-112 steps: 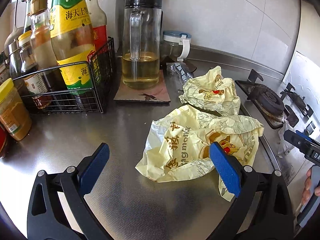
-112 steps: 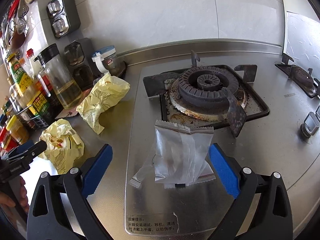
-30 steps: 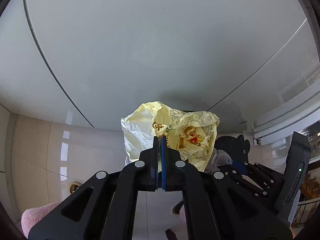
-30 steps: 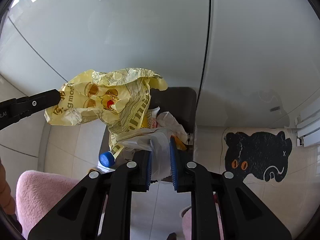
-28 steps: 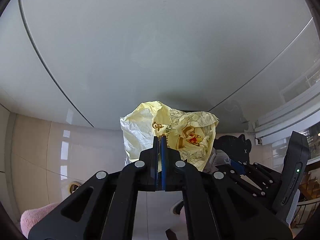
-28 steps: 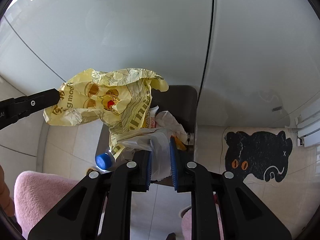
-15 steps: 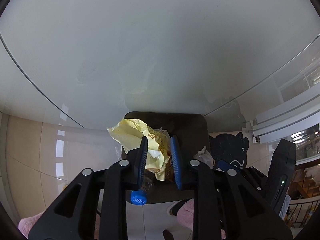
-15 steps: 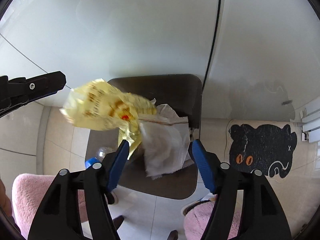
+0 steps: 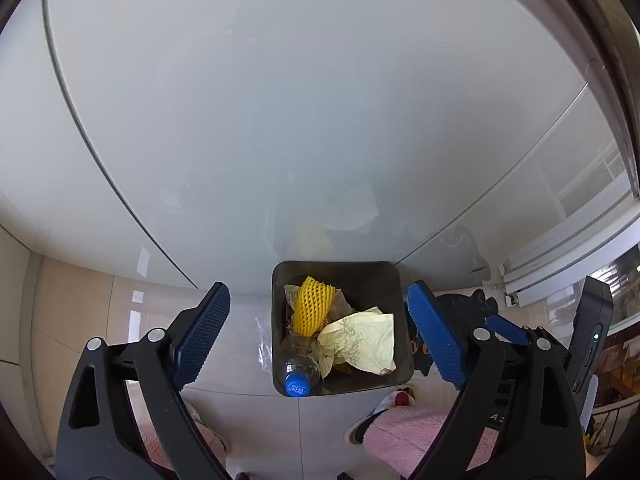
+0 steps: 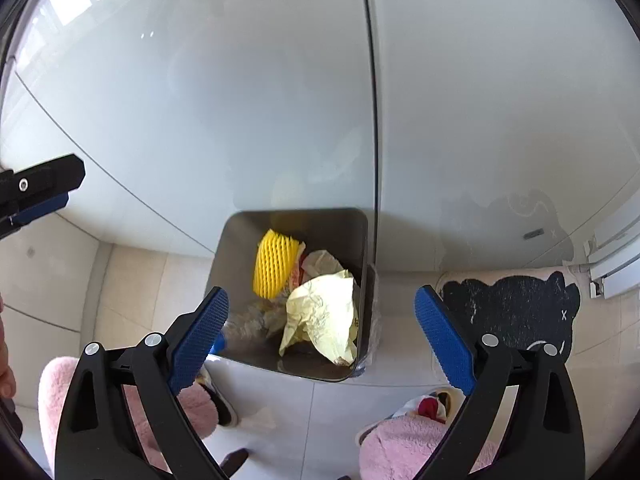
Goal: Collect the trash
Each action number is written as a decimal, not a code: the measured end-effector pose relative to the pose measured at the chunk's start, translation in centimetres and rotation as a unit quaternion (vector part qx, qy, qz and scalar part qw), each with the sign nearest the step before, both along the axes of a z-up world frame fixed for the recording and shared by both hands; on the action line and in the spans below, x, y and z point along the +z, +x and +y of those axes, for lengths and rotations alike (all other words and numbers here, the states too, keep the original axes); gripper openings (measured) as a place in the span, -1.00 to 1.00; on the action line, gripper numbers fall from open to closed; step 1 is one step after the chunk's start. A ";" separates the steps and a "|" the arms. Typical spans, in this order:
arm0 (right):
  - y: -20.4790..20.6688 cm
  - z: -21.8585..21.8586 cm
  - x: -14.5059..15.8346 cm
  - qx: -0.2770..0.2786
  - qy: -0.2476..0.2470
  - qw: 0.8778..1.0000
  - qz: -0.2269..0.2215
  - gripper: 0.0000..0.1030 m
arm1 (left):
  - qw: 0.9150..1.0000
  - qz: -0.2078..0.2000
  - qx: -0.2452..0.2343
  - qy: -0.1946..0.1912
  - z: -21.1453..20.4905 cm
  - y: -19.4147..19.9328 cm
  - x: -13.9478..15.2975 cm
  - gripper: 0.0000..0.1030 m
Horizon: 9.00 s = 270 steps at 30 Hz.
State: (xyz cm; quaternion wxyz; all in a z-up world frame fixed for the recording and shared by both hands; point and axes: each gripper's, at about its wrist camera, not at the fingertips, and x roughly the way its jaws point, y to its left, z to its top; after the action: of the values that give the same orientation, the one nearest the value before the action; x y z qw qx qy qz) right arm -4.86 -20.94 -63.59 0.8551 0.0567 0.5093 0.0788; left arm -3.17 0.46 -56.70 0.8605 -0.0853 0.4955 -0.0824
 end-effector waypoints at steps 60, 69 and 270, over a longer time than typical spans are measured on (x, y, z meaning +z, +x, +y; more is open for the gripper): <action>34.0 -1.3 30.9 -0.019 0.079 0.989 -0.124 0.47 | 0.992 -0.119 -0.048 -0.001 -7.7 39.9 27.4 0.27; 35.4 -0.1 30.2 -0.001 0.069 0.990 -0.124 0.45 | 0.994 -0.097 -0.042 -0.005 -8.0 42.6 25.2 0.36; -6.4 4.0 48.7 -0.062 -0.097 0.961 -0.253 0.94 | 0.958 -0.269 0.062 0.083 1.4 -8.4 43.4 0.84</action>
State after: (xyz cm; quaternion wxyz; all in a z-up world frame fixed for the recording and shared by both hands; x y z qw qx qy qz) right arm -11.28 -16.95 -14.87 0.9606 -0.0166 0.2771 -0.0121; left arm -11.58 1.83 -13.26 0.9693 -0.0184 0.2449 -0.0074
